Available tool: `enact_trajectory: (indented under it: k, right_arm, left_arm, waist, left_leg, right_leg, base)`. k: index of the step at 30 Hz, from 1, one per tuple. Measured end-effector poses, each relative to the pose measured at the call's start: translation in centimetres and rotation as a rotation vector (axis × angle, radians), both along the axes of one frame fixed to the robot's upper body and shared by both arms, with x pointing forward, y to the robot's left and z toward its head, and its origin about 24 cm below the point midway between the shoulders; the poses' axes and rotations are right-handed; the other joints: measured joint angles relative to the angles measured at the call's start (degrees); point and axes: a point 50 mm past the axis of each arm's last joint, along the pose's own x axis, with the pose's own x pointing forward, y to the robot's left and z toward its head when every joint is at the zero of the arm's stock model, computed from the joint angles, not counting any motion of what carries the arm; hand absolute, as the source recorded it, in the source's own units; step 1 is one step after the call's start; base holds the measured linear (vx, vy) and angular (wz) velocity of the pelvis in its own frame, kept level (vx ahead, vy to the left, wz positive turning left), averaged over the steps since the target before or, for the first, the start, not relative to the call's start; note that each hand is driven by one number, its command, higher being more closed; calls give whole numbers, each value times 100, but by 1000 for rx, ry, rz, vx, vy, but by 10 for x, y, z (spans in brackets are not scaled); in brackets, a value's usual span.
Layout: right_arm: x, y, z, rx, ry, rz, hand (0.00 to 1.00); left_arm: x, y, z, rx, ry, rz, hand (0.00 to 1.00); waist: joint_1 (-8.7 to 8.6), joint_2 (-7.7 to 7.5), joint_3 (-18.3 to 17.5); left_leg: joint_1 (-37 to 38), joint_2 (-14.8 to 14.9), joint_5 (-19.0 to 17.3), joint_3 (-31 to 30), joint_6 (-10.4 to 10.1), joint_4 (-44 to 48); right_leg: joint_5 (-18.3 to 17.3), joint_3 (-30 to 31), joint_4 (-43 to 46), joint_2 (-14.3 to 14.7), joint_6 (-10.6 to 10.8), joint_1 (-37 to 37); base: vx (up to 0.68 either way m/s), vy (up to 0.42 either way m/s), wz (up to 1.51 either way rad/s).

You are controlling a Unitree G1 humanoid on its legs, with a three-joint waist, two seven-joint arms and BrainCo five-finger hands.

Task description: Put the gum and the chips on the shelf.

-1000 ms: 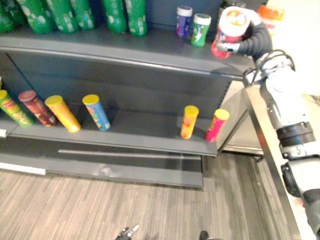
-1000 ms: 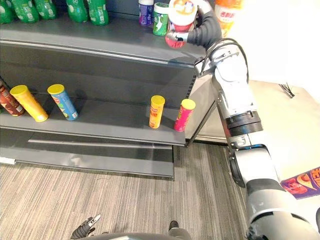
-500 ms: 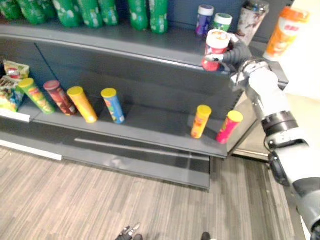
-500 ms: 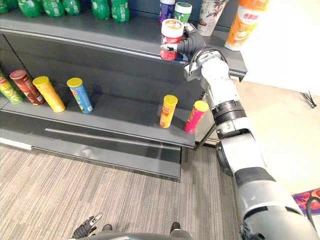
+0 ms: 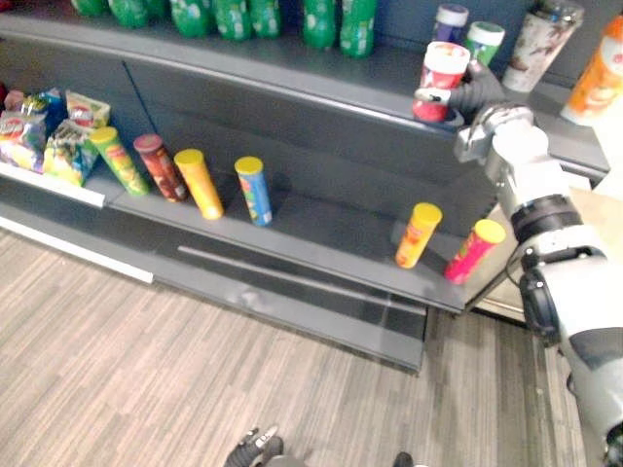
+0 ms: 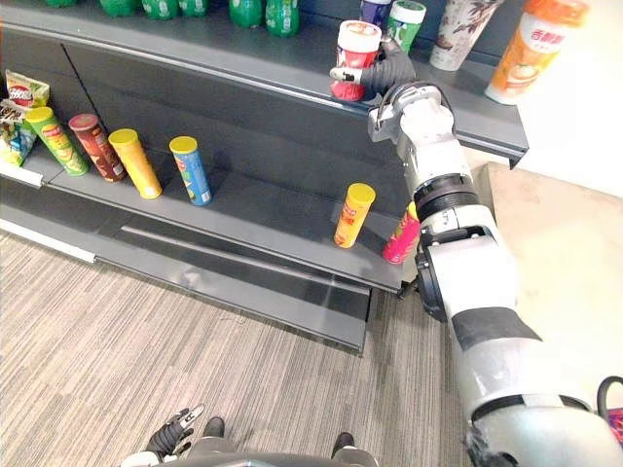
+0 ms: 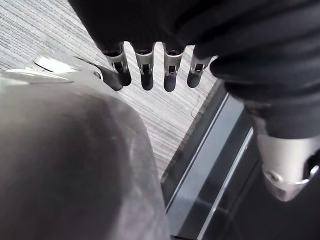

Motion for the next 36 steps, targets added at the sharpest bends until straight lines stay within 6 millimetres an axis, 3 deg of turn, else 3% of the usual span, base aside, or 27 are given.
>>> enact_trajectory:
  k: [9,10,23,32,36]
  right_arm:
    - [-1,-15,13,-9,-25,-54,100]
    - [-1,-16,13,-19,-30,-60,0]
    - [-4,-33,20,-38,-42,-92,0]
    - [-10,-63,22,-88,-2,-96,0]
    - [-11,-62,22,-112,10,-63,0]
  left_arm:
    - [8,1,2,-5,-22,2,0]
    - [9,1,2,-7,-24,2,0]
    - [15,-2,4,-30,-37,3,0]
    - [15,-8,5,-71,-55,-21,0]
    - [13,-9,6,-84,-64,-35,0]
  waist:
    - [43,-23,202]
    - [53,-20,219]
    - [145,38,391]
    - [141,29,398]
    - [147,24,398]
  left_leg:
    - [-177,-66,22,-211,15,115]
    - [-197,-70,21,-221,14,152]
    - [-289,-125,5,-323,28,346]
    - [-239,-142,-22,-182,45,405]
    - [-197,-53,-123,-47,22,513]
  right_leg:
    - [-2,-181,9,-58,3,12]
    - [-2,-185,14,-58,3,12]
    - [-2,-231,101,-101,4,11]
    - [16,-81,68,-117,19,-1]
    - [92,20,-15,-36,14,13]
  base:
    - [-18,3,12]
    - [0,0,0]
    - [-6,0,2]
    - [0,4,-7]
    - [11,-3,-20]
